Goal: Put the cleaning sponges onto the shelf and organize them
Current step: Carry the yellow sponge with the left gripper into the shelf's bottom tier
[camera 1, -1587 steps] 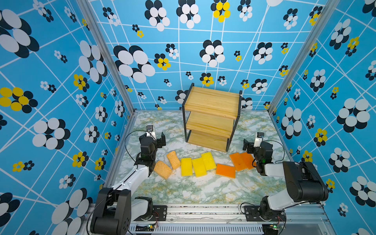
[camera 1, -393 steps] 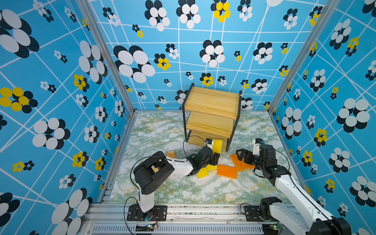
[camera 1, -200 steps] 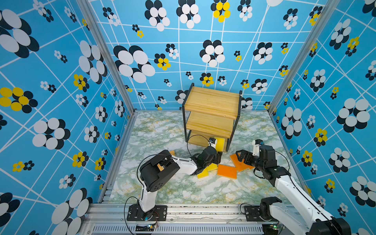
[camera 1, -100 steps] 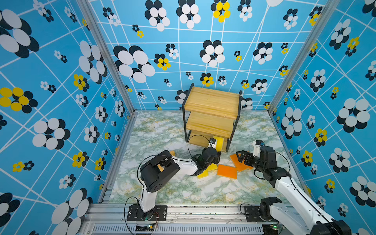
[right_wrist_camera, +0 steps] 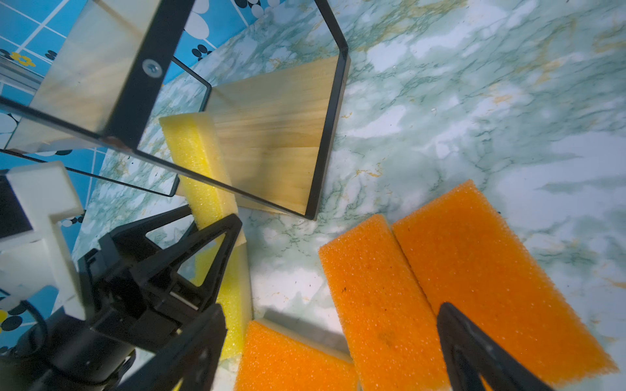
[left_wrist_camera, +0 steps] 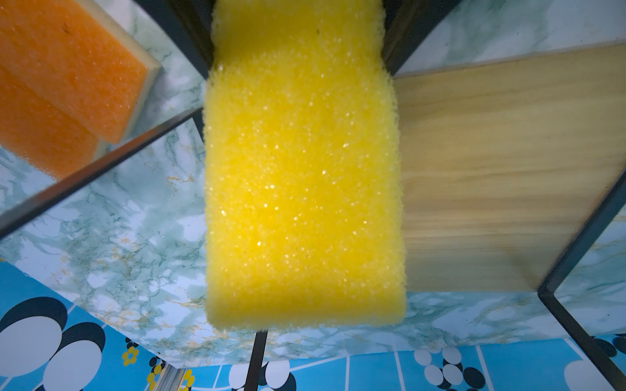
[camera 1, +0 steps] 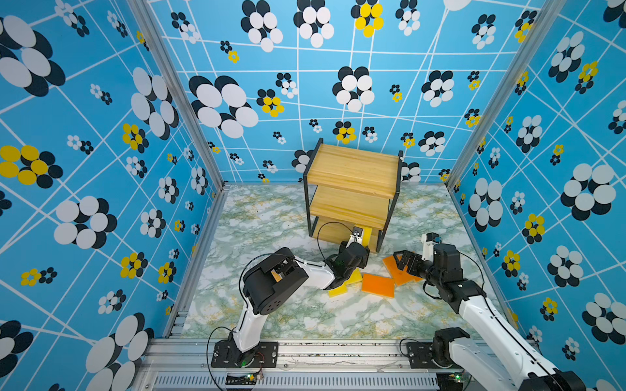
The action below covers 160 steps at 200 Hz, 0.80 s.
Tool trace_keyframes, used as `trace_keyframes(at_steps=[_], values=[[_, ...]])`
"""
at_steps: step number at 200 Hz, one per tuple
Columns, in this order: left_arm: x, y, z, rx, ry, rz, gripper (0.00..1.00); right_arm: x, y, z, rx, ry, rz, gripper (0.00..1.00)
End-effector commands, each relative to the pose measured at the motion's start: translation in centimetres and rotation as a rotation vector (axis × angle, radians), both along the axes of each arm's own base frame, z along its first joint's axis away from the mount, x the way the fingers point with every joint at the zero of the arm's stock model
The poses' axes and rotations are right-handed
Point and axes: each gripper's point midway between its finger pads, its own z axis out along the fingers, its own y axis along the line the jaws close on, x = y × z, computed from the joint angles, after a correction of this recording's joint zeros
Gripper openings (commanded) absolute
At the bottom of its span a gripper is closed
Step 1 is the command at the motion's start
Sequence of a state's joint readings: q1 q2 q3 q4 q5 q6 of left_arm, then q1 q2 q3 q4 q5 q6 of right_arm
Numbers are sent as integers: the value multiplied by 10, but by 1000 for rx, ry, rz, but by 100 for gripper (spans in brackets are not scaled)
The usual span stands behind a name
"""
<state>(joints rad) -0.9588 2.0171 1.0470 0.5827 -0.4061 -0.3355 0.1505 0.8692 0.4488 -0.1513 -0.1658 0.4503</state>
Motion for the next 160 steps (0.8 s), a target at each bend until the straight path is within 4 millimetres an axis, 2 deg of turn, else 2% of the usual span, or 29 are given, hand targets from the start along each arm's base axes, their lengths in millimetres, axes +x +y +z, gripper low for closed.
trace_keyframes(at_steps=[1,160], values=[[7,-5,3,8,-37,8,65,-7,-2,-10,-11,22,-9,99],[19,-14,-14,19,-53,21,67,-9,-1,-18,2,23,-14,99]])
